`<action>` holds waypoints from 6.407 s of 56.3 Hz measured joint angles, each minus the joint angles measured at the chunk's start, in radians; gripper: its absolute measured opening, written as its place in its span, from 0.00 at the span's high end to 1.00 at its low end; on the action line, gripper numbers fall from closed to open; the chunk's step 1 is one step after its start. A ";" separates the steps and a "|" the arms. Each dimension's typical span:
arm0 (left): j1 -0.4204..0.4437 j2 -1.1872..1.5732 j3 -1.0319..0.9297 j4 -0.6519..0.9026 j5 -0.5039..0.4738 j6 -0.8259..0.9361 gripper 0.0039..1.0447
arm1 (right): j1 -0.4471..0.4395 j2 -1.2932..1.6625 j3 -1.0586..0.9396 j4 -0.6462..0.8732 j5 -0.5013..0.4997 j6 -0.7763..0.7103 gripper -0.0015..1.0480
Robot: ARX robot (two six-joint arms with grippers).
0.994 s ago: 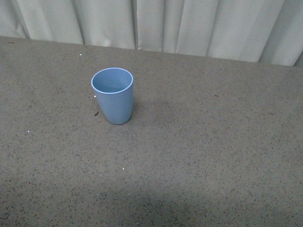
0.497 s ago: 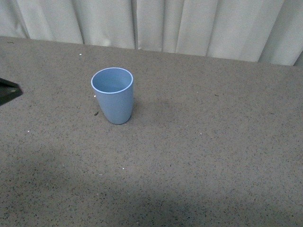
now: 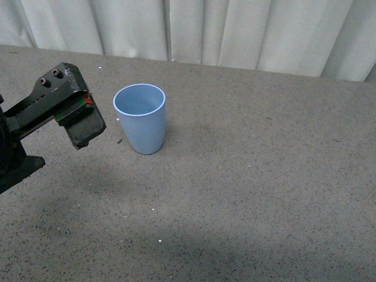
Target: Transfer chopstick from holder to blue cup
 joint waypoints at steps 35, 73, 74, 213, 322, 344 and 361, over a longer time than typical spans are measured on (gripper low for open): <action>-0.019 0.244 0.121 0.034 -0.064 -0.002 0.06 | 0.000 0.000 0.000 0.000 0.000 0.000 0.09; -0.031 0.285 0.232 0.012 -0.057 -0.141 0.06 | 0.000 0.000 0.000 0.000 0.000 0.000 0.09; -0.030 0.286 0.235 0.010 -0.057 -0.146 0.06 | 0.000 0.000 0.000 0.000 0.000 0.000 0.09; -0.021 0.340 0.382 -0.040 -0.060 -0.261 0.97 | 0.000 0.000 0.000 0.000 0.000 0.000 0.09; -0.304 0.553 0.563 -0.129 -0.091 -0.397 0.97 | 0.000 0.000 0.000 0.000 0.000 0.000 0.09; -0.319 0.582 0.604 -0.179 -0.118 -0.393 0.97 | 0.000 0.000 0.000 0.000 0.000 0.000 0.09; -0.321 0.587 0.613 -0.184 -0.120 -0.389 0.97 | 0.000 0.000 0.000 0.000 0.000 0.000 0.09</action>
